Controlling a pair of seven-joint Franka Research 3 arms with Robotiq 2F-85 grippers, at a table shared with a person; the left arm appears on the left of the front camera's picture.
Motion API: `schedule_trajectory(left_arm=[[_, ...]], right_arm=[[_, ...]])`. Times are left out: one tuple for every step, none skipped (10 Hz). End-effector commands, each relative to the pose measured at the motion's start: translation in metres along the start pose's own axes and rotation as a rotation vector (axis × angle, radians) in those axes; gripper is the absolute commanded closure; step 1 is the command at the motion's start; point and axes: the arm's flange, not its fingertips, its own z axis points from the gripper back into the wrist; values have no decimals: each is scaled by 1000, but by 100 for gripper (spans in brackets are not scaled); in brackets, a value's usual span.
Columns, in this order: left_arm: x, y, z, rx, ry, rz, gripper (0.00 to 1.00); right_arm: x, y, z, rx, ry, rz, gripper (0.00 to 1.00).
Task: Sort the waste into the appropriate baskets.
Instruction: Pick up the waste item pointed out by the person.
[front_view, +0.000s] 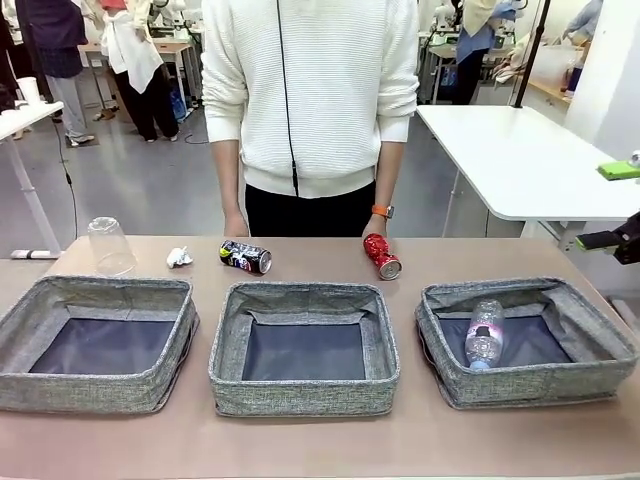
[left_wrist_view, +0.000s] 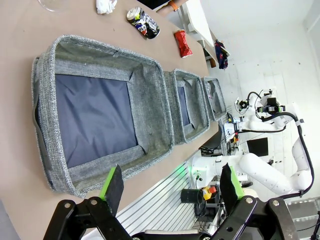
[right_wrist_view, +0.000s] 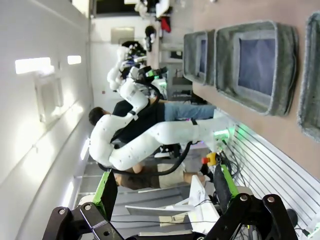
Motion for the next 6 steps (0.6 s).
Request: schedule_trajectory(left_arm=[[1,-1,0,-16,-13,-16,0],[1,-1,0,-16,-13,-16,0],[1,-1,0,-16,-13,-16,0],[1,-1,0,-16,-13,-16,0],[1,-1,0,-16,-13,-16,0],[1,-1,0,-16,-13,-16,0]], right_arm=[[2,3,3,20,4,14,0],[2,3,3,20,4,14,0],[2,3,3,20,4,14,0],[2,3,3,20,4,14,0],[2,3,3,20,4,14,0],[2,3,3,20,4,14,0]])
